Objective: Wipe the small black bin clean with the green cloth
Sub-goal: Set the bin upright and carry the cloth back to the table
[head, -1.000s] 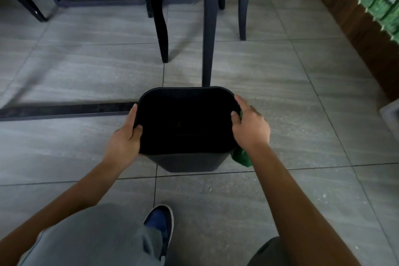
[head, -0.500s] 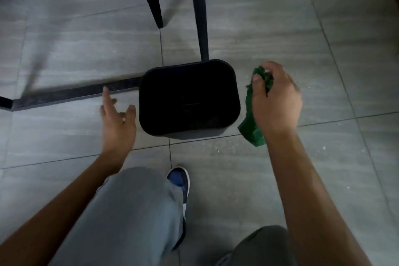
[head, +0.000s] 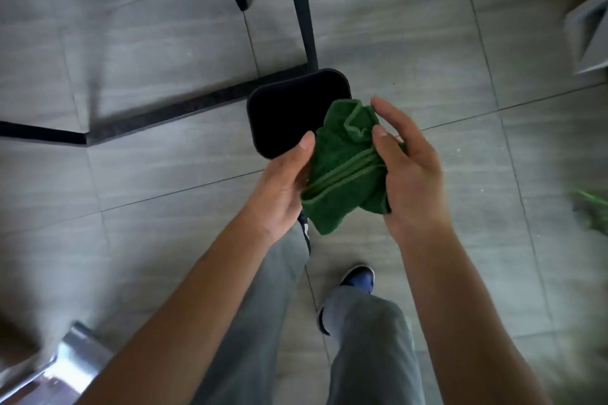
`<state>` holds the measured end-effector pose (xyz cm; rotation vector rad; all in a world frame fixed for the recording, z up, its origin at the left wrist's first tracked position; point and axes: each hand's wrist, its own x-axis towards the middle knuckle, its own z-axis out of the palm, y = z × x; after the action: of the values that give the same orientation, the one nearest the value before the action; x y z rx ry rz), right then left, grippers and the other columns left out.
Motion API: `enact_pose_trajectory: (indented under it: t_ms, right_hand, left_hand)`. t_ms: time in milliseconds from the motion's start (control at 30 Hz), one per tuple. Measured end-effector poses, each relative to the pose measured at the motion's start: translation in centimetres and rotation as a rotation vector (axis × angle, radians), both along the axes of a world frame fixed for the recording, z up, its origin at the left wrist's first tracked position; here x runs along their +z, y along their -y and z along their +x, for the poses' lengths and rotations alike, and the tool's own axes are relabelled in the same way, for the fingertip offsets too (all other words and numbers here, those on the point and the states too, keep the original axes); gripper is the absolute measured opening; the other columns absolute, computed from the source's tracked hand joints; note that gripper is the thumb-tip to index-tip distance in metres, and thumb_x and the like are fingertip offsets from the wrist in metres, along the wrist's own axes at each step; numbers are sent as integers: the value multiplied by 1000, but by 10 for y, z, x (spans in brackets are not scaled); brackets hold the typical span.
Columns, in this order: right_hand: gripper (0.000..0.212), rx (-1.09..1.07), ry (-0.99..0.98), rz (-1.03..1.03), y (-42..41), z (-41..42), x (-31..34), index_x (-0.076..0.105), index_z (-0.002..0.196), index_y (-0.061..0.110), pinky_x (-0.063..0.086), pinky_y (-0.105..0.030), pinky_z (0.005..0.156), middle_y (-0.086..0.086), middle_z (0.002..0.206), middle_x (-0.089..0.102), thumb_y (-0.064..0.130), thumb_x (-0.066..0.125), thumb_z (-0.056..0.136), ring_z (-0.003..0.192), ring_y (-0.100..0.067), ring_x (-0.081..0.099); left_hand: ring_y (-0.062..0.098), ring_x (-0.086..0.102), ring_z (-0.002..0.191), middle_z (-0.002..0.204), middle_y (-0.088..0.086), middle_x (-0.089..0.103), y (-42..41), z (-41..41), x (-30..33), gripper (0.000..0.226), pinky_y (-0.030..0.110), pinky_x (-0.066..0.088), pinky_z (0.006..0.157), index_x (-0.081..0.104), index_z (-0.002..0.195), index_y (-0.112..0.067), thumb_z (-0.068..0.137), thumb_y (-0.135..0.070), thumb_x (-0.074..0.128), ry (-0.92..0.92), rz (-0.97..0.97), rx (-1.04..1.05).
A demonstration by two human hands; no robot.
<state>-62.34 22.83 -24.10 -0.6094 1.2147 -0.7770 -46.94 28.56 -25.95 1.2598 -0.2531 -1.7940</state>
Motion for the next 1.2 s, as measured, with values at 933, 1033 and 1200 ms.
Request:
enact_pose_trajectory:
  t_ms: [933,1033,1200]
  right_hand:
    - [66,532,-502,-227,-18,45,253,49,149,27,51,-27,101,10,134,64,35,78,90,121,-3,62]
    - [80,547,-451,-296,-2,81,282,46,150,31,50,-32,105,17,139,60,58,74,80,127,-2,57]
    - [80,414,-354,-259,15,114,300,53,140,32,50,-42,109,15,133,65,73,69,74,124,-6,61]
  left_hand:
    - [7,65,99,108,-14,66,15,113,361,58,36,57,88,54,122,-39,80,-3,72,1060,-399,-111]
    - [12,68,99,105,-8,70,26,130,379,53,46,59,87,55,114,-46,76,-13,71,981,-353,-17]
    - [17,71,104,107,-5,74,38,153,407,48,49,58,92,59,119,-30,80,-5,71,729,-313,192]
